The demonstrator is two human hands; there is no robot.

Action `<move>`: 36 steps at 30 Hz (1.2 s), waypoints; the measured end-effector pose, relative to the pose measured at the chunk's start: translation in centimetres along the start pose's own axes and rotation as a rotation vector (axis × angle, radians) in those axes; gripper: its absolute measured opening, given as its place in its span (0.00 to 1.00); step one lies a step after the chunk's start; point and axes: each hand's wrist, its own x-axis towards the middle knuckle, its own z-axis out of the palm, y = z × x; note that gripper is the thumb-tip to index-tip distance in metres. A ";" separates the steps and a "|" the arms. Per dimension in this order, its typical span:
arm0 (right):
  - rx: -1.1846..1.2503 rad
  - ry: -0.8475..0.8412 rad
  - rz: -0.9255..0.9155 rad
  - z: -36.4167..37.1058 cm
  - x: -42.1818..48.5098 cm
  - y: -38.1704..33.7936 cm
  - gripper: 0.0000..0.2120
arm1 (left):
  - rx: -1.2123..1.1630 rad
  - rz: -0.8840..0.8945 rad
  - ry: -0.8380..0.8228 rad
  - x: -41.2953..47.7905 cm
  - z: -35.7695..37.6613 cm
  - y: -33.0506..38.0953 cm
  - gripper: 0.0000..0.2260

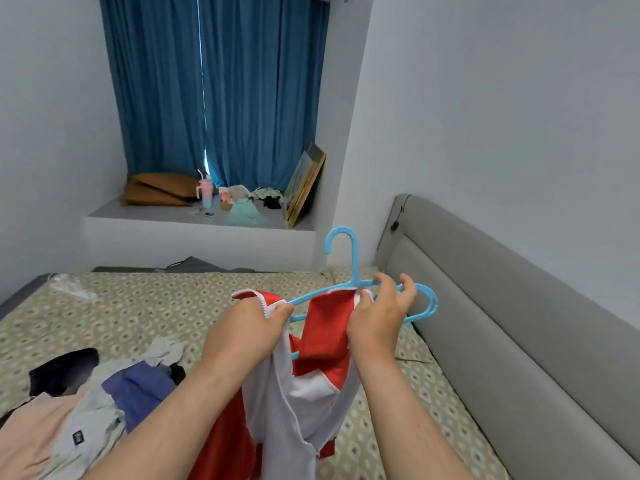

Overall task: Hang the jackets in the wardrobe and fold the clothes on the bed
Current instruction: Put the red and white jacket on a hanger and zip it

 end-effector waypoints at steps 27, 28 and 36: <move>0.086 -0.572 0.027 -6.4 14.2 -0.8 0.09 | 0.503 0.046 0.135 8.5 -9.1 -4.0 0.24; 0.132 -0.584 0.054 -6.1 13.5 -1.5 0.09 | 0.471 0.026 0.147 8.5 -8.7 -3.4 0.24; 0.312 -0.808 -0.111 -4.6 8.2 -3.6 0.12 | 0.217 0.072 0.248 8.6 -7.1 0.0 0.24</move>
